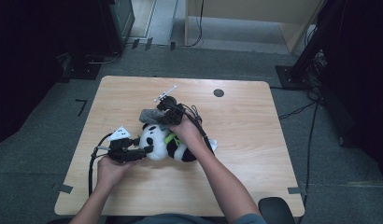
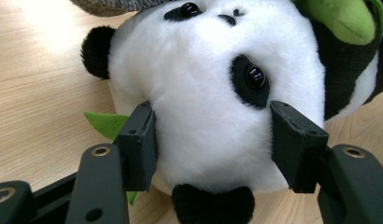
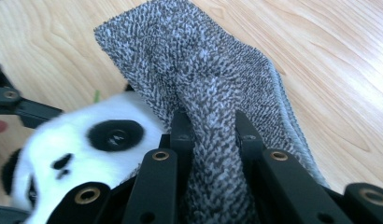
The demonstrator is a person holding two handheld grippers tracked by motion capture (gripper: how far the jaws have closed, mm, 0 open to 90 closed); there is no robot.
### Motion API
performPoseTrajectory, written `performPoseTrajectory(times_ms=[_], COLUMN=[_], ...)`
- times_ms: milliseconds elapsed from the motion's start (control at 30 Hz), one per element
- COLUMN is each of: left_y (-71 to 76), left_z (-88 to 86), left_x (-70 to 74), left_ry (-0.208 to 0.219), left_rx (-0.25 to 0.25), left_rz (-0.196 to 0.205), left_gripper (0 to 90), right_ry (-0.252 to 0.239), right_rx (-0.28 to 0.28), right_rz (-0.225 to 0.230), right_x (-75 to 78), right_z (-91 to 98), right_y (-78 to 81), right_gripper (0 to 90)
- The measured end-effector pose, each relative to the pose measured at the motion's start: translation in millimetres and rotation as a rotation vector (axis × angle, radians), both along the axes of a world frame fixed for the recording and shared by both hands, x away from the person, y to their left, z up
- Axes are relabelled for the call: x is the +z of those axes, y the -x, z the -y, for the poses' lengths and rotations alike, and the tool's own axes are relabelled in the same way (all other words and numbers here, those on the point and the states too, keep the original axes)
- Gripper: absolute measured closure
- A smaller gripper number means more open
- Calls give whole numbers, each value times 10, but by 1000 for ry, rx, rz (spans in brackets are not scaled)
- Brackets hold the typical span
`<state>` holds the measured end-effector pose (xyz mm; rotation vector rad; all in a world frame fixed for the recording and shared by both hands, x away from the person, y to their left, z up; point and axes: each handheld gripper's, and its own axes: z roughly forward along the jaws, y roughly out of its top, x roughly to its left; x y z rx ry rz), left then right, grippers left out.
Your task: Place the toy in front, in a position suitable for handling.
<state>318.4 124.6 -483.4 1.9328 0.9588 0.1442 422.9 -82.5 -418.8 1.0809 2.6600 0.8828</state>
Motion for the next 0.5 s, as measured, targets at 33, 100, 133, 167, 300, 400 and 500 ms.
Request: performPoseTrajectory(times_ms=[33, 100, 133, 167, 300, 400, 500], left_y=[0, 3, 5, 7, 9, 11, 9], left_z=[0, 1, 0, 3, 13, 10, 9], left_x=[1, 2, 4, 4, 3, 4, 7], left_ry=[0, -2, -6, -6, -9, -14, -16], left_rx=[0, -1, -5, -6, -6, -9, -8], left_rz=[0, 1, 3, 7, 11, 10, 9], left_gripper=[398, 398, 398, 398, 396, 393, 392], right_ry=[3, 39, 54, 66, 73, 21, -35], right_rx=[-3, -11, -17, -20, -53, -74, -75], right_rz=[0, 11, 15, 18, 30, 37, 45], right_x=[-4, -4, -4, -6, 22, 131, 280], right_z=[13, 32, 39, 59, 140, 202, 237], right_y=[-15, -28, -29, -37, -69, -73, -33], right_gripper=[764, 763, 763, 761, 758, 764, 765])
